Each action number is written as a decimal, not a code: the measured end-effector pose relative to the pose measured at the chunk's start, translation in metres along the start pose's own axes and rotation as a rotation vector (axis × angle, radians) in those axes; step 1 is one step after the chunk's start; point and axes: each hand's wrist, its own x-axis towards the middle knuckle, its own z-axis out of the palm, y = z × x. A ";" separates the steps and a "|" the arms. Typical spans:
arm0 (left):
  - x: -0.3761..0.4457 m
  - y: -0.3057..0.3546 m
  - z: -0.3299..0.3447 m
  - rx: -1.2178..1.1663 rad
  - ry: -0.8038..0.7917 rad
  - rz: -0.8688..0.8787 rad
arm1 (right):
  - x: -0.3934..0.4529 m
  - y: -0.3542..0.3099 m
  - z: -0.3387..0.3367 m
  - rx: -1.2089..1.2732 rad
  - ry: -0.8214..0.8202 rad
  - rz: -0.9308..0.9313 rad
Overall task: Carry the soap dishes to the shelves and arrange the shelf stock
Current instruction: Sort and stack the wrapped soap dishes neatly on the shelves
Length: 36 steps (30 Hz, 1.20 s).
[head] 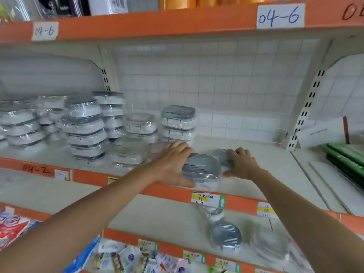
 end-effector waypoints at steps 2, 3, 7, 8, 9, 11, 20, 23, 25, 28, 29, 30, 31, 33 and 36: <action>0.019 0.002 -0.003 0.013 -0.033 -0.035 | 0.024 0.008 0.003 -0.005 0.016 -0.056; 0.027 0.002 -0.005 0.016 -0.044 -0.054 | 0.035 0.010 0.003 -0.017 0.019 -0.082; 0.055 0.006 -0.005 0.005 -0.043 -0.109 | 0.083 0.020 0.001 0.008 -0.099 -0.194; 0.063 0.007 -0.006 0.003 -0.042 -0.117 | 0.093 0.025 -0.002 0.013 -0.145 -0.223; 0.072 0.009 -0.006 -0.001 -0.043 -0.120 | 0.100 0.031 -0.006 0.044 -0.159 -0.240; 0.092 0.012 -0.003 -0.006 -0.050 -0.118 | 0.099 0.047 -0.024 0.162 -0.141 -0.202; 0.180 0.012 0.037 -0.088 -0.185 -0.230 | 0.068 0.127 -0.059 0.143 -0.016 -0.069; 0.191 0.009 0.043 -0.069 -0.266 -0.268 | 0.052 0.129 -0.058 0.139 -0.008 -0.092; 0.192 0.011 0.043 -0.041 -0.304 -0.279 | 0.040 0.126 -0.057 0.137 0.001 -0.092; 0.177 0.021 0.042 0.017 -0.264 -0.248 | 0.021 0.112 -0.057 0.104 0.028 -0.118; 0.169 0.026 0.041 0.035 -0.225 -0.224 | 0.014 0.106 -0.057 0.093 0.040 -0.131; 0.159 0.030 0.041 0.056 -0.178 -0.190 | 0.006 0.098 -0.056 0.074 0.049 -0.139; 0.149 0.034 0.040 0.085 -0.131 -0.155 | -0.002 0.090 -0.055 0.045 0.057 -0.147; 0.124 0.041 0.038 0.124 -0.067 -0.087 | -0.020 0.073 -0.052 -0.022 0.072 -0.156; 0.083 0.048 0.036 0.152 -0.034 0.004 | -0.051 0.046 -0.043 -0.125 0.113 -0.160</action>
